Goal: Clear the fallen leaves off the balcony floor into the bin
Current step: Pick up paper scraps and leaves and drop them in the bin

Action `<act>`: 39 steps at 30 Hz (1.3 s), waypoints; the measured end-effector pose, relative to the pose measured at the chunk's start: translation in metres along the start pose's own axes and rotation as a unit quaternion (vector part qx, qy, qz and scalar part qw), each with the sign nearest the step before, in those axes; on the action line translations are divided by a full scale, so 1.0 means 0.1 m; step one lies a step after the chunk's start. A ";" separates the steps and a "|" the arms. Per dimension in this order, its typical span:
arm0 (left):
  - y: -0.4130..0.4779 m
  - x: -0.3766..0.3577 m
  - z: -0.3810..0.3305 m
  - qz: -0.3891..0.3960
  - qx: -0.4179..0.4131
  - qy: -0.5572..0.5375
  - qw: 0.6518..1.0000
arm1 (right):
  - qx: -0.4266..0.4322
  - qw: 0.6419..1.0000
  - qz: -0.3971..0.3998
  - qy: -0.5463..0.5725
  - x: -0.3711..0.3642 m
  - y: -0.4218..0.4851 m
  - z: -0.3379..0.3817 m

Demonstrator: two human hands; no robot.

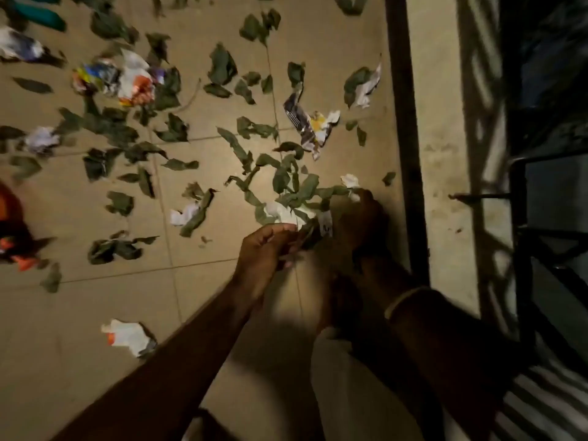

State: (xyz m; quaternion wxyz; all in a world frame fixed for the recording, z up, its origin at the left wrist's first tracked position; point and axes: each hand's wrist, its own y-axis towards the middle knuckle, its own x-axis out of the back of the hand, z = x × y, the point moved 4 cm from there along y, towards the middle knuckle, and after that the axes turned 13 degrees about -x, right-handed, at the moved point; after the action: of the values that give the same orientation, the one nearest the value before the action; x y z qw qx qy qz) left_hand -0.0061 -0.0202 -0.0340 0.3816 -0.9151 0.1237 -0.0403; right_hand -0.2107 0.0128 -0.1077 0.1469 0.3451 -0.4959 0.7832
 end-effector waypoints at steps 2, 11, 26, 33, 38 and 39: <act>0.17 -0.01 0.25 -0.019 0.005 -0.014 1.000 | -0.005 0.999 -0.004 -0.036 -0.19 0.36 -0.07; 0.38 -0.10 0.77 -0.040 0.074 -0.043 0.996 | -0.083 0.984 -0.157 -0.029 -0.27 0.90 -0.34; 0.60 0.02 0.56 -0.128 0.052 -0.014 0.990 | -0.073 0.980 -0.042 0.183 -0.74 -0.10 -0.01; 0.60 0.22 0.89 -0.098 0.037 -0.008 0.995 | -0.060 0.996 -0.062 -0.010 -1.07 0.64 -0.34; 0.56 0.14 0.77 -0.085 0.069 -0.011 0.994 | -0.161 0.976 -0.112 0.097 -0.96 0.42 -0.32; 0.55 0.13 0.72 -0.083 0.069 -0.007 0.994 | -0.152 0.974 -0.107 0.127 -0.92 0.28 -0.24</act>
State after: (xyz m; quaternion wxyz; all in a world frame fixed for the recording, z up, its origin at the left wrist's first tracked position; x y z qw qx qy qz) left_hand 0.0076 -0.0111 -0.1241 0.4398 -0.8941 0.0417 -0.0739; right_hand -0.1699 0.0309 -0.1957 0.3422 0.2670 -0.5466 0.7162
